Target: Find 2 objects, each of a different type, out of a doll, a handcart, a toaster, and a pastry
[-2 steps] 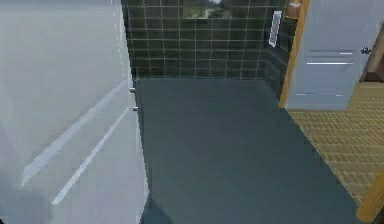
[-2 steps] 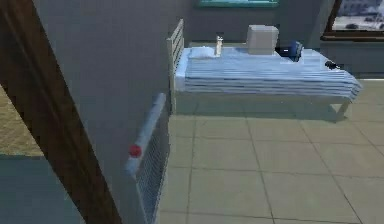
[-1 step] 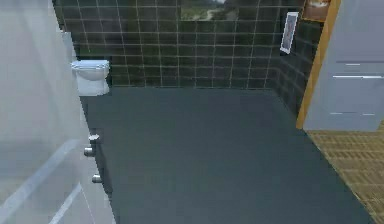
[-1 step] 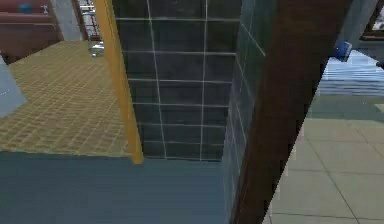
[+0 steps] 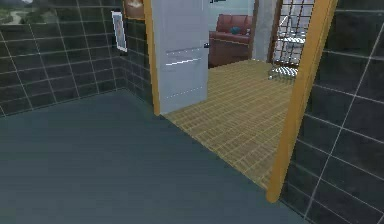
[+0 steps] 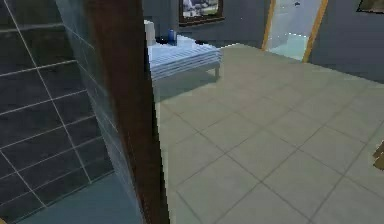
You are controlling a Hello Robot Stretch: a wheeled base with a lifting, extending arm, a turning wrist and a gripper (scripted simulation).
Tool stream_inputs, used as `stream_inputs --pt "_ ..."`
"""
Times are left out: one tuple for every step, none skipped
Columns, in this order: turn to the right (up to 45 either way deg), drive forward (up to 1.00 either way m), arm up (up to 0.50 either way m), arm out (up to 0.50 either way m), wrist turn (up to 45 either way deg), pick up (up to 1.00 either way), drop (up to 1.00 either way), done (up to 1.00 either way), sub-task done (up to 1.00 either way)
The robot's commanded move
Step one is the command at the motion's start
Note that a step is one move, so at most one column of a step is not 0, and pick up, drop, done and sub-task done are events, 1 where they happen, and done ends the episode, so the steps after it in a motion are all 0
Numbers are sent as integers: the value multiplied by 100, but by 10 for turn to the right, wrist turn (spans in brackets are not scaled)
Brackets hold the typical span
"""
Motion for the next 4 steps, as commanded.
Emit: stream_inputs --pt "0 100 0 0 0 0 0 0 0" --pt "60 0 0 0 0 0 0 0 0" --pt "0 55 0 0 0 0 0 0 0" --pt "420 0 0 0 0 0 0 0 0"
